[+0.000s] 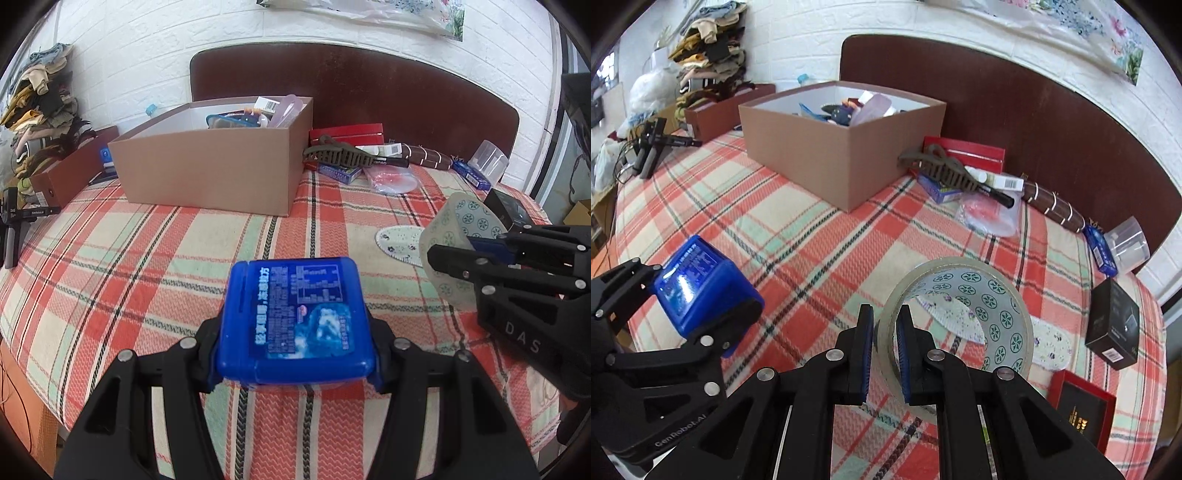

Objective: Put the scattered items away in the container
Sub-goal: 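Grasp the clear tape roll with the right gripper while the left gripper holds the blue box, then carry both items to the cardboard box and open both grippers to drop them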

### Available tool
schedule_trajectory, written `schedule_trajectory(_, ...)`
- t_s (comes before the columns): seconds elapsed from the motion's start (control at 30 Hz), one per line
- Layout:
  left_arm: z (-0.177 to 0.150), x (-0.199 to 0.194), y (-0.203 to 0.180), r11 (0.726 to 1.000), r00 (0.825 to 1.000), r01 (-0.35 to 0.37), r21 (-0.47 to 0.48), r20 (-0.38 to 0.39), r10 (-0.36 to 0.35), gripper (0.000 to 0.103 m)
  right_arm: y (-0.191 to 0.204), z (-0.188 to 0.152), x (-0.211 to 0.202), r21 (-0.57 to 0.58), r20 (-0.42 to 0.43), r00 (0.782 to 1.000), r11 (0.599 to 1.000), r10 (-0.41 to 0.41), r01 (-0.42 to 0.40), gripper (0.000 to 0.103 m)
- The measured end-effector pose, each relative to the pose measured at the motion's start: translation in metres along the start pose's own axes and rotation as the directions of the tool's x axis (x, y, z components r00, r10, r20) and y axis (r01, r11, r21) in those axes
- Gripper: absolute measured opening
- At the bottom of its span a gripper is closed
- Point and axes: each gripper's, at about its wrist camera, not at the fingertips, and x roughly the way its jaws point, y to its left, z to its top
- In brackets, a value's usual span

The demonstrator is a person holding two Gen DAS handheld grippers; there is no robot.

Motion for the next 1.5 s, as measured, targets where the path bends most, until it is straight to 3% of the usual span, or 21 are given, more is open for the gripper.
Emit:
schedule_trajectory(0.27,0.031,-0.006,0.010,1.000,0.999,-0.006,0.004,0.039,0.006,0.058,0.006,0.037,-0.015,-0.021,0.065,0.998,1.000,-0.008,0.009,0.013)
schedule_trajectory(0.43,0.066,-0.009,0.026,1.000,0.997,-0.021,0.001,0.070,0.021,0.058,0.009,0.088,-0.022,-0.039,0.128,0.992,0.999,-0.014,0.020,0.013)
schedule_trajectory(0.63,0.131,-0.011,0.058,0.997,0.986,-0.076,0.004,0.148,0.075,0.058,0.017,0.162,-0.016,-0.063,0.196,0.981,0.998,0.004,0.009,0.013)
schedule_trajectory(0.83,0.196,0.023,0.104,0.986,0.972,-0.167,0.007,0.172,0.163,0.058,0.023,0.229,0.024,-0.066,0.208,0.978,0.998,0.020,-0.006,0.013)
schedule_trajectory(1.0,0.238,0.075,0.134,0.989,0.983,-0.140,-0.039,0.111,0.144,0.058,0.022,0.272,0.079,-0.049,0.164,0.986,0.998,0.033,-0.025,0.013)
schedule_trajectory(1.3,0.238,0.139,0.141,0.984,0.983,-0.179,0.005,0.030,0.179,0.060,0.025,0.290,0.153,-0.069,0.101,0.995,0.998,0.020,-0.013,0.015)
schedule_trajectory(1.37,0.236,0.144,0.141,0.980,0.980,-0.199,0.014,0.026,0.198,0.081,0.026,0.290,0.156,-0.077,0.115,0.993,0.997,0.005,0.004,0.020)
schedule_trajectory(1.4,0.234,0.145,0.142,0.978,0.978,-0.209,0.013,0.028,0.208,0.101,0.026,0.291,0.157,-0.078,0.118,0.993,0.997,0.007,0.003,0.020)
schedule_trajectory(1.5,0.231,0.142,0.144,0.973,0.972,-0.229,0.016,0.052,0.227,0.103,0.026,0.289,0.151,-0.085,0.134,0.991,0.996,0.006,0.006,0.021)
